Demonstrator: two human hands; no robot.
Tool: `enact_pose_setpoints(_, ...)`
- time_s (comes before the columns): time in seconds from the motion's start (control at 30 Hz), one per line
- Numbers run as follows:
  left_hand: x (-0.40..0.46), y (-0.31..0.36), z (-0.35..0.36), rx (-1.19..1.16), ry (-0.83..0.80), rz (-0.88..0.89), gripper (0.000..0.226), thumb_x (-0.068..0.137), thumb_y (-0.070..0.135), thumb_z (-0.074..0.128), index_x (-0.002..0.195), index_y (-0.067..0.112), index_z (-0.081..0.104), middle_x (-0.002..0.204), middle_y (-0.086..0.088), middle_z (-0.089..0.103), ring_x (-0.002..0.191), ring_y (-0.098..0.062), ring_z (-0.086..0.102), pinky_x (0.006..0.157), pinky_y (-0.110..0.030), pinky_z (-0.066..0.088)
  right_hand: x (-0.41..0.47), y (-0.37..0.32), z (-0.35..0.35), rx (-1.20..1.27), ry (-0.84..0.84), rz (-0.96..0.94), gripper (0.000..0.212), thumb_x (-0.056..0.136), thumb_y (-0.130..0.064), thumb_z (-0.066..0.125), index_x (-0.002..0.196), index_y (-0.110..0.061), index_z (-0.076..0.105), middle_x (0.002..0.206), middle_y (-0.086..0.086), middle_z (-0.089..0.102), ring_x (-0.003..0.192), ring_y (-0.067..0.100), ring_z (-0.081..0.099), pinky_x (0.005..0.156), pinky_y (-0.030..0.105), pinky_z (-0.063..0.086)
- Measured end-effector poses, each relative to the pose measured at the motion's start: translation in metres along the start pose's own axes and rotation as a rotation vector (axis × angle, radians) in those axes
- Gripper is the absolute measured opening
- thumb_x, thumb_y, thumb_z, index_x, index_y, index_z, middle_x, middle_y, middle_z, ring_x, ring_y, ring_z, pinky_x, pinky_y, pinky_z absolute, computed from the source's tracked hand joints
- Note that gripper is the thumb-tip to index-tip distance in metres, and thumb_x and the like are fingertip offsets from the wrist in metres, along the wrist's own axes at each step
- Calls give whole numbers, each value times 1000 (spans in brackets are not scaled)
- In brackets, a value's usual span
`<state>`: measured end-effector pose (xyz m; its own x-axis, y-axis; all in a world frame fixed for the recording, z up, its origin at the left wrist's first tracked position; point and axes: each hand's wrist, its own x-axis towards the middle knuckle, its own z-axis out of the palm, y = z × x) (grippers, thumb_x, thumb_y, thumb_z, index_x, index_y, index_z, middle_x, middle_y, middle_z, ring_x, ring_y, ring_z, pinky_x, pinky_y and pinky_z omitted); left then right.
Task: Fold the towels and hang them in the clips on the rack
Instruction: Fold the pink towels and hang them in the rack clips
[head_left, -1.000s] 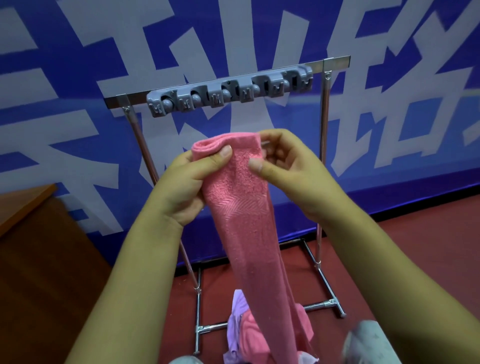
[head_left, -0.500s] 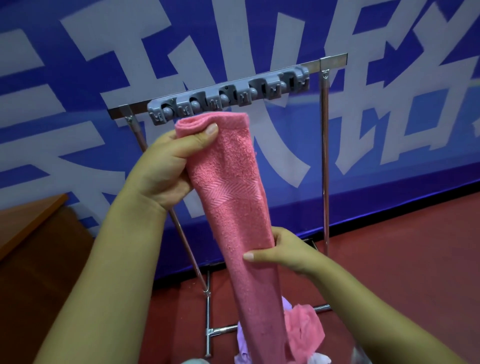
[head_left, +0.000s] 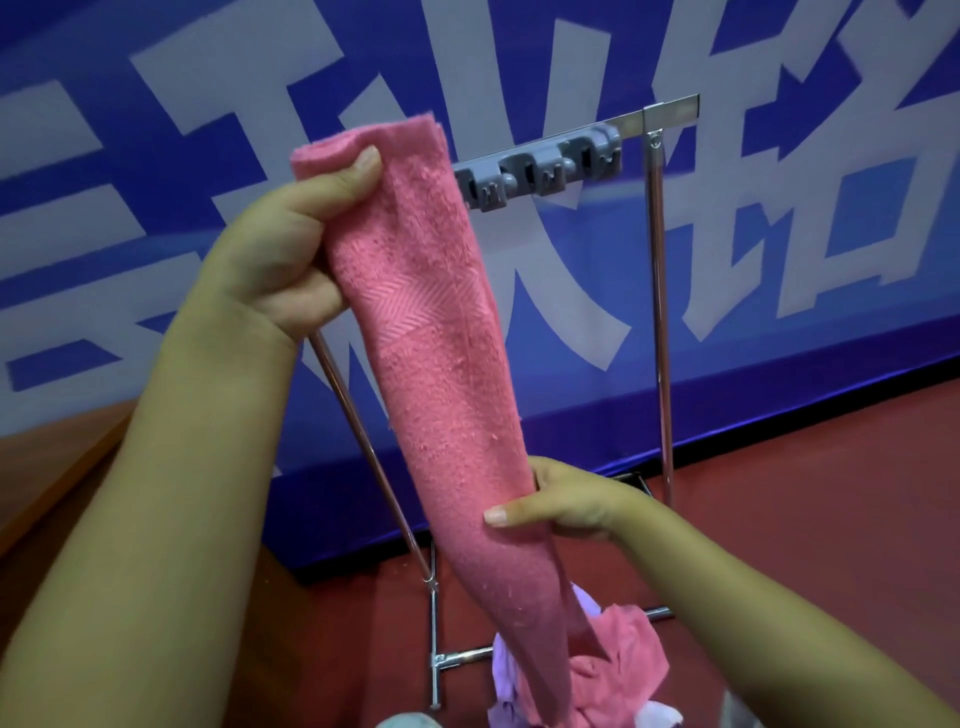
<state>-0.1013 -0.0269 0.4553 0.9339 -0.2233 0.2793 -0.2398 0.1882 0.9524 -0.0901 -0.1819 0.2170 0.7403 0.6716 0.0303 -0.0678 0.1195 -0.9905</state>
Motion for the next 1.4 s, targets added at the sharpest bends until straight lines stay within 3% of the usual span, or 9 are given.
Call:
enact_pose_setpoints(0.27,37,-3,-27,-41,194,-117,13,90,11,55,98,6,63,91,-9,72,82,-19,72,64,-34,58,-2,4,-20,84,-212,206,72,41,-41,92,100,-9,66,91,1,73,83,14,69,80,29,54)
enact_pose_setpoints(0.5,49,-39,-94,-65,477,-317,7,92,10,55,90,7,60,93,-7,65,85,-19,64,91,-38,48,-19,-17,-37,206,-249,110,57,36,-39,94,83,-11,78,80,1,75,74,13,71,69,27,56)
enact_pose_setpoints(0.63,45,-74,-132,-77,645,-439,1,90,12,58,90,11,59,106,-4,65,92,-19,64,86,-37,51,-15,-43,-34,244,-373,-4,46,60,-34,85,98,-10,75,90,-1,75,83,12,71,76,27,56)
enact_pose_setpoints(0.73,30,-116,-151,-80,712,-566,7,91,14,57,85,12,59,76,-4,72,74,-20,67,58,-33,57,-12,-66,-28,261,-336,-82,44,57,-33,86,94,-10,76,85,-1,75,79,11,72,73,25,56)
enact_pose_setpoints(0.9,-6,-205,-147,45,591,-784,24,92,18,50,80,4,65,59,-12,70,48,-23,67,66,-36,51,-1,-100,-19,534,-199,-101,44,50,-17,89,87,1,74,81,12,73,73,21,72,70,29,59)
enact_pose_setpoints(1.0,-25,-253,-136,59,386,-868,37,92,40,48,79,11,67,66,-8,71,61,-21,71,79,-35,50,7,-112,-15,613,-142,-106,49,56,-14,86,99,3,69,93,16,70,83,26,70,81,35,55)
enact_pose_setpoints(1.2,-26,-249,-73,89,408,-608,63,83,59,51,125,11,56,114,-3,66,103,-23,63,86,-40,48,9,-127,-8,681,-123,-234,47,69,-17,76,111,2,64,103,18,67,94,29,66,90,39,50)
enact_pose_setpoints(1.3,-36,-203,-34,-19,442,-75,32,95,41,47,95,18,70,82,7,70,85,-14,63,77,-33,48,10,-135,-6,745,-90,-283,41,72,-14,72,109,3,64,103,19,67,95,31,65,94,41,46)
enact_pose_setpoints(1.4,-49,-162,-21,-53,258,179,33,81,57,57,78,27,70,81,7,69,83,-13,63,79,-32,51,10,-144,-2,732,-55,-314,39,72,-13,71,107,4,65,103,21,67,96,32,65,97,43,44)
